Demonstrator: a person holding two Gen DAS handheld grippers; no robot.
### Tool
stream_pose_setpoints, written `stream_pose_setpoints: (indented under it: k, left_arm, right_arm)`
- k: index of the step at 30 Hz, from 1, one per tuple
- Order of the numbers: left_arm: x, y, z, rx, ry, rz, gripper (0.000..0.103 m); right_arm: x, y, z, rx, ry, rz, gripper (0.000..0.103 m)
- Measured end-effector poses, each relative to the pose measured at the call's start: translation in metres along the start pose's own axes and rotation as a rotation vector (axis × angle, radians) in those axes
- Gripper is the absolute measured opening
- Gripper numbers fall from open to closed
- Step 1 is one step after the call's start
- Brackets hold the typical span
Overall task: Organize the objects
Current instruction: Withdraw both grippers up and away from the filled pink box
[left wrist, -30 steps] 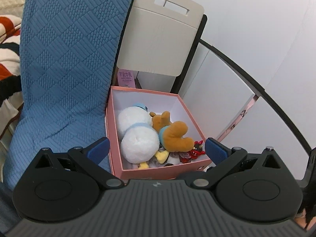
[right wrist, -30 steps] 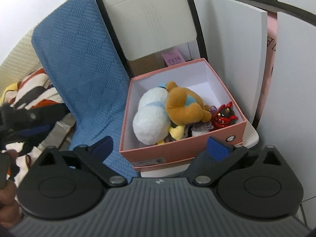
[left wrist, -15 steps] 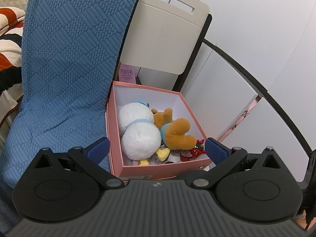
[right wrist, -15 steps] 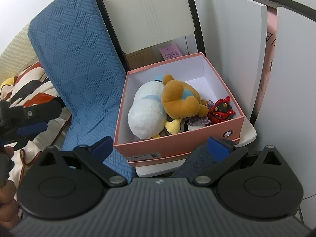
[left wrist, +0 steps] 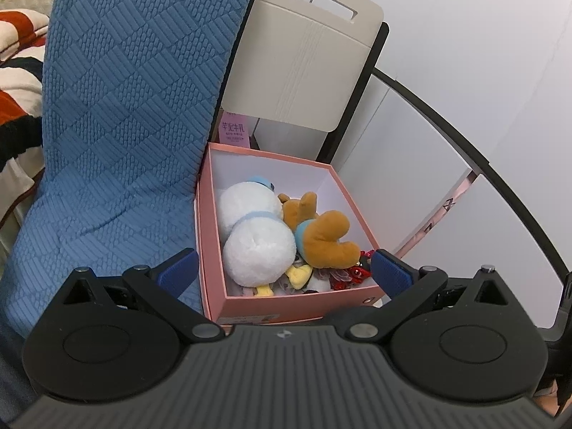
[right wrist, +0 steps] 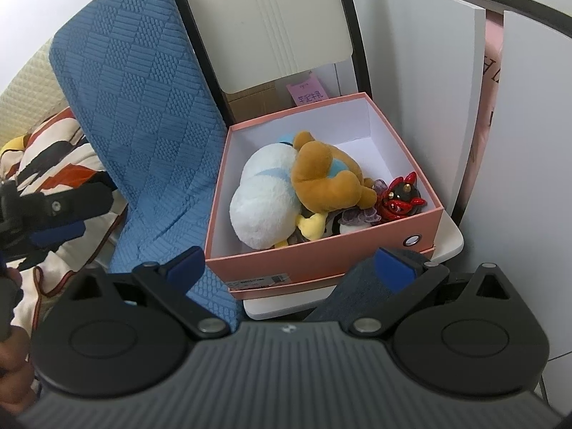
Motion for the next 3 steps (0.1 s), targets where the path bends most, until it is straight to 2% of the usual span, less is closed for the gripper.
stream_pose_setpoints:
  k: [3]
  left_arm:
    - [-0.0001,0.0015,0.0005,-0.001,-0.003,0.009,0.103]
  right_arm:
    - [-0.0007,0.0009,-0.0001,-0.001,-0.002,0.001,0.103]
Point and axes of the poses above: each gripper's, at about its wrist camera, not at the fingertips, and z roughly the way its jaws point, y to its right, x to its top, the point moved 2 cm from there along z, roughly the way its jaws point, and after that the axes turned 14 degrees about y, right-handed, at the moved point
